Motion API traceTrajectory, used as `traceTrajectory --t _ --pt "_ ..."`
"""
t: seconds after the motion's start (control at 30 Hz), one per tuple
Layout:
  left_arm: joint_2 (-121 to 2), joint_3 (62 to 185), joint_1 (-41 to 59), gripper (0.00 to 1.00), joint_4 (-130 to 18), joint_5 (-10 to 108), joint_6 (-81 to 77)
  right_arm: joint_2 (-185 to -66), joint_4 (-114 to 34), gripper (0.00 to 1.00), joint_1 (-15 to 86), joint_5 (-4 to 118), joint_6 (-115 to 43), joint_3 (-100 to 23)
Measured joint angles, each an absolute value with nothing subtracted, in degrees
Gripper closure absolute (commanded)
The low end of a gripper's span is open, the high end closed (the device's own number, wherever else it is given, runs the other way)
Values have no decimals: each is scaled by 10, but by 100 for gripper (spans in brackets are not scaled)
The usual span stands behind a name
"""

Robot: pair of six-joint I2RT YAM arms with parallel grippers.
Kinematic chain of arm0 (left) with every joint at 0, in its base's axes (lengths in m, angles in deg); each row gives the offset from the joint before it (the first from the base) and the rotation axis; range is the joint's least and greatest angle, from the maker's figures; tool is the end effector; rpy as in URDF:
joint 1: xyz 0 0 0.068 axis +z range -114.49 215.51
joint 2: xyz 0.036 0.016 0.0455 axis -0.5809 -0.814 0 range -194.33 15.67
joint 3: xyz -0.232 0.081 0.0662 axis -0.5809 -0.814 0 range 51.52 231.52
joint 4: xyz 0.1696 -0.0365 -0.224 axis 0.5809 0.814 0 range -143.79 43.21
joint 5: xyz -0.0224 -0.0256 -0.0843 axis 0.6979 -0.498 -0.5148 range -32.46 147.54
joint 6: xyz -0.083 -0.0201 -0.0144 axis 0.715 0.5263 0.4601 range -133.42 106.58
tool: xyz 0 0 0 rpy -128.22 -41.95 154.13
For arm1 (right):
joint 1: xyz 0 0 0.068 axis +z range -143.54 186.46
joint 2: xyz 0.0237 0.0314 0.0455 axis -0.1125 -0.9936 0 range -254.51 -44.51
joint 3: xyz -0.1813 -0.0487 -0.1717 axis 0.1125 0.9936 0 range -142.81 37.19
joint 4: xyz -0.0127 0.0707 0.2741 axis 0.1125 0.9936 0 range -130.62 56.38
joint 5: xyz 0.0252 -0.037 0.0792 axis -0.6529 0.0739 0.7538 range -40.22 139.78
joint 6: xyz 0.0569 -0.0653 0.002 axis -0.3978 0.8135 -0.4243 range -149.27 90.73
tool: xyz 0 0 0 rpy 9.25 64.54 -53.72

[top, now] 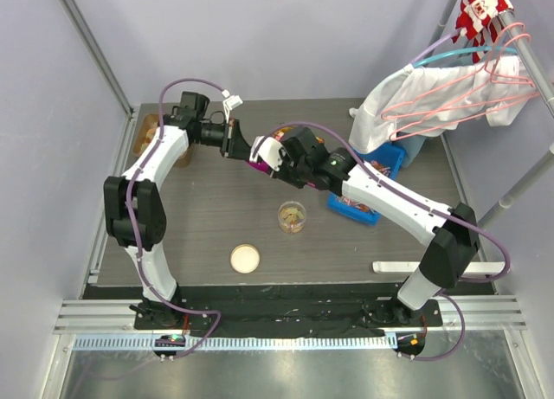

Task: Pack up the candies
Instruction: Adjust the spatula.

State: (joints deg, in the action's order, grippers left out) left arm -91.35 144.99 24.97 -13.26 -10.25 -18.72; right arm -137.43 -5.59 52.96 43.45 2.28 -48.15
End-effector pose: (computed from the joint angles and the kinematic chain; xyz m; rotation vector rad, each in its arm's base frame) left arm 0.4068 -0.1477 0.2598 0.7675 2.0847 -1.4892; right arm 0.2931 0.2966 0.2805 -1.4099 1.8285 0.0052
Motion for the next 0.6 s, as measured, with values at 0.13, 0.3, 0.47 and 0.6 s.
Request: traceTrajectory --t 0.13,0.3,0.47,0.6 --pt "-933 1450 251 100 -137 -155 -183 -1356 -47 55 521 474 21 -481" --pt "-944 1449 250 100 -146 -219 -177 -1331 -45 55 508 525 20 -481" --pt "-944 1449 250 100 -155 -236 -167 -1321 -45 75 505 539 18 -481" --pt "-944 1444 251 100 -164 -236 -159 -1321 -45 99 505 537 17 -481"
